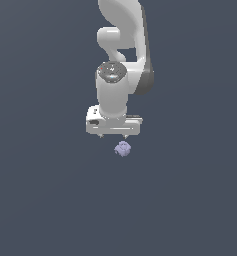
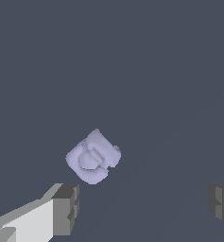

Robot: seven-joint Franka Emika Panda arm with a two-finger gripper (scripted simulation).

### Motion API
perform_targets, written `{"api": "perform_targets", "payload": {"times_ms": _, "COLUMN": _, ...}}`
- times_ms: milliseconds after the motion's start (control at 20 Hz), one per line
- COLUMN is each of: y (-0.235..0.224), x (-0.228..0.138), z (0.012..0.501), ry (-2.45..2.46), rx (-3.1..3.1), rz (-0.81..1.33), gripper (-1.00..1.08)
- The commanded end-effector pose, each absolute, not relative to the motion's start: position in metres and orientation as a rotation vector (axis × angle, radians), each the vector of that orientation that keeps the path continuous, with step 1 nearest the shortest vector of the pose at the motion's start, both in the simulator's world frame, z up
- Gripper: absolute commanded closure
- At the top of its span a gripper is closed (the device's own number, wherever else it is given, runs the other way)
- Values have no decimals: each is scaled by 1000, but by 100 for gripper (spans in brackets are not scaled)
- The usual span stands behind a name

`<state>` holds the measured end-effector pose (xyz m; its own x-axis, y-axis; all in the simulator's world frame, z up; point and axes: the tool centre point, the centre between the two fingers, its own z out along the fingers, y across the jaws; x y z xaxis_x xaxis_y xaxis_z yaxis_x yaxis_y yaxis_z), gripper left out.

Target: Pick up the object and move it to a goal position.

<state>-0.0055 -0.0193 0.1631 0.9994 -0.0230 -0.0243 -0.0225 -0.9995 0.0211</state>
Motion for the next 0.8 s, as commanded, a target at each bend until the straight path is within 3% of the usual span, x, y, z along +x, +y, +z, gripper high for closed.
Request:
{"api": "perform_targets", "payload": {"times_ms": 0, "y": -19, "x": -6, "z": 163, "ry": -36, "rx": 3120, "rz": -38, "gripper": -92}}
{"api": "perform_targets", "payload": {"times_ms": 750, "y": -46, "x": -15, "z": 158, "ry": -36, "rx": 3097, "rz": -88, "gripper": -92}}
